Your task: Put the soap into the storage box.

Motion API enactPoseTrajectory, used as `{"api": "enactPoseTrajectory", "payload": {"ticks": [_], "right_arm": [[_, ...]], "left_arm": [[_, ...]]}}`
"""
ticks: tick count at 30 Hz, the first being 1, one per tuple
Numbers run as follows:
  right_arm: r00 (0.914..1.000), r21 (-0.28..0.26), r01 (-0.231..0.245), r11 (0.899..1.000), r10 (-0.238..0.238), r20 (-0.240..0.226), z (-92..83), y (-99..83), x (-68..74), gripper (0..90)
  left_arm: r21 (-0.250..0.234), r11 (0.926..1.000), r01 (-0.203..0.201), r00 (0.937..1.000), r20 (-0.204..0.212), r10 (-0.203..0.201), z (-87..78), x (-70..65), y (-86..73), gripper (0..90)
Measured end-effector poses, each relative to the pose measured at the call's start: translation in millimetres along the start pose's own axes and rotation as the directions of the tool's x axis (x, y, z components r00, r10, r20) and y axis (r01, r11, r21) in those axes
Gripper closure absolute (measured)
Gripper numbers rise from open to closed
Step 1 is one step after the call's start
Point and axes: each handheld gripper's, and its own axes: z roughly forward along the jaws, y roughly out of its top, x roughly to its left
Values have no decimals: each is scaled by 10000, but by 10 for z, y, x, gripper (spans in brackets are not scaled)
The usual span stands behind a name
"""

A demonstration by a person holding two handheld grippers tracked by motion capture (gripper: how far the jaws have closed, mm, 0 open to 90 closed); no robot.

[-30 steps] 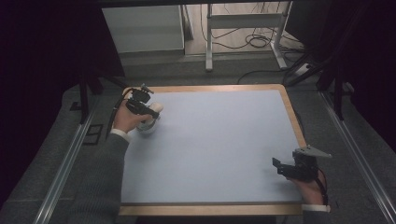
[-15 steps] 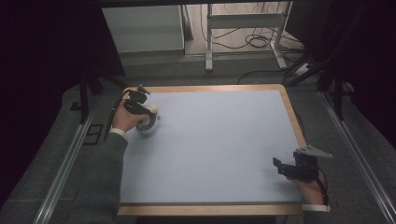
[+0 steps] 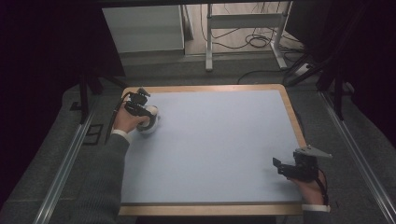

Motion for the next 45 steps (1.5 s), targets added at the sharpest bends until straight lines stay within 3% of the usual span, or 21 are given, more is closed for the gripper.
{"api": "enactPoseTrajectory", "payload": {"ticks": [3, 7, 16, 22, 28, 35, 39, 41, 45], "right_arm": [[10000, 1, -6, 10000, 6, 2, 1, -2, -1, 119], [10000, 2, 11, 10000, -11, -6, 3, -1, 3, 119], [10000, -35, -7, 10000, 7, -35, -7, 1, -5, 119], [10000, -26, 7, 10000, -7, -40, -7, 1, -2, 119], [10000, -23, 66, 10000, -66, -48, -5, 1, 7, 119], [10000, -43, 27, 10000, -27, -25, -12, 2, 2, 119], [10000, -77, 50, 10000, -50, -35, -20, 5, 4, 119], [9999, -82, 99, 9999, -99, -49, -20, 6, 6, 119], [9999, -91, 113, 9999, -113, -68, -18, 8, 14, 119]], "left_arm": [[-274, 9995, 131, 9996, 262, -124, -30, 10, -9, 472], [-579, 9983, 57, 9996, 294, -40, -127, -13, -16, 451], [-1371, 9893, -504, 9967, 569, 586, -340, -176, -114, 390], [-1858, 9769, -1055, 9872, 987, 1253, -420, -335, -269, 347], [-2094, 9660, -1520, 9747, 1306, 1816, -406, -494, -460, 313], [-2665, 9499, -1633, 9630, 1660, 2121, -306, -645, -733, 316], [-2880, 9423, -1705, 9603, 1658, 2244, -230, -740, -897, 328], [-2838, 9428, -1751, 9574, 1741, 2302, -194, -770, -970, 334], [-2932, 9435, -1546, 9577, 1901, 2160, -135, -798, -1105, 329]]}}
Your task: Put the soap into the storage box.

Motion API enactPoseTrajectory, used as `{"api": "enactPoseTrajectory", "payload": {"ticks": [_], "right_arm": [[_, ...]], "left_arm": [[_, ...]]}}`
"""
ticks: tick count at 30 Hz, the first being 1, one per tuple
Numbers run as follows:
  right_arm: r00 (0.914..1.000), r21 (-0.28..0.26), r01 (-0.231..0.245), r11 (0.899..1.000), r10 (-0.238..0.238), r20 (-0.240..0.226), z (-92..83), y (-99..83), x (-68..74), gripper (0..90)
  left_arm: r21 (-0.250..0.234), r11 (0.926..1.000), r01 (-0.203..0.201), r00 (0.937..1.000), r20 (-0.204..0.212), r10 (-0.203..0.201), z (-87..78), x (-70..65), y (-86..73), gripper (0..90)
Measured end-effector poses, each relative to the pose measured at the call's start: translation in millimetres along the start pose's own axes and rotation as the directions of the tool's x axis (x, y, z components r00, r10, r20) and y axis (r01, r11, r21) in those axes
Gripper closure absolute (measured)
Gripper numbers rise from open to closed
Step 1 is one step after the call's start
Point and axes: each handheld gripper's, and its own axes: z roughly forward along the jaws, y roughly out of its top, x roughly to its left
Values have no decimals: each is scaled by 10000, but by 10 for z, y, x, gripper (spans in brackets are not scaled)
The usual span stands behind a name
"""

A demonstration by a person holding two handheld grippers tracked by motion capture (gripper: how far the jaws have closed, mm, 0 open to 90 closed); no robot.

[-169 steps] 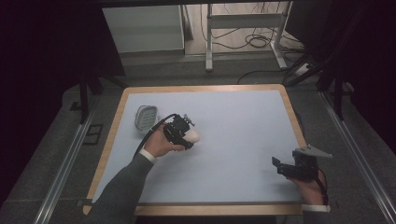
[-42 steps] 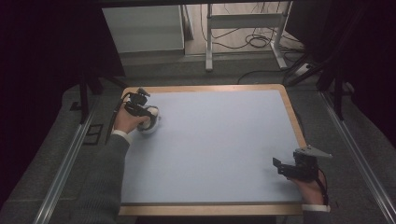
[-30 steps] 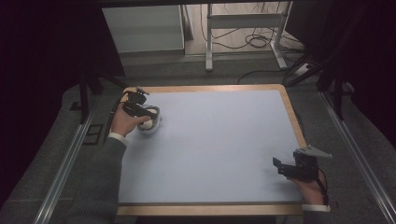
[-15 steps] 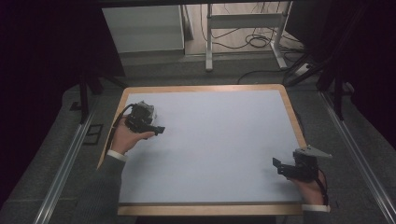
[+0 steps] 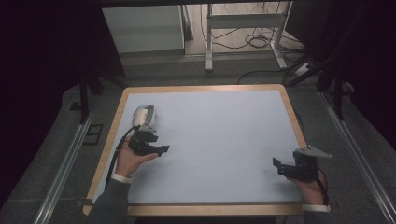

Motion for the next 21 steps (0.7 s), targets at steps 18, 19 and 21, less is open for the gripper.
{"api": "enactPoseTrajectory", "payload": {"ticks": [18, 19, 21], "right_arm": [[9996, -145, 197, 9997, -201, -221, -3, 37, 75, 119], [9995, -162, 218, 9996, -221, -224, -1, 40, 77, 119], [9995, -173, 246, 9995, -250, -201, 1, 49, 84, 119]], "left_arm": [[-286, 9986, 452, 9990, 49, -451, 41, -63, -337, 327], [-246, 9987, 445, 9990, 56, -444, 45, -62, -338, 324], [-184, 9988, 459, 9989, 62, -458, 42, -57, -340, 314]]}}
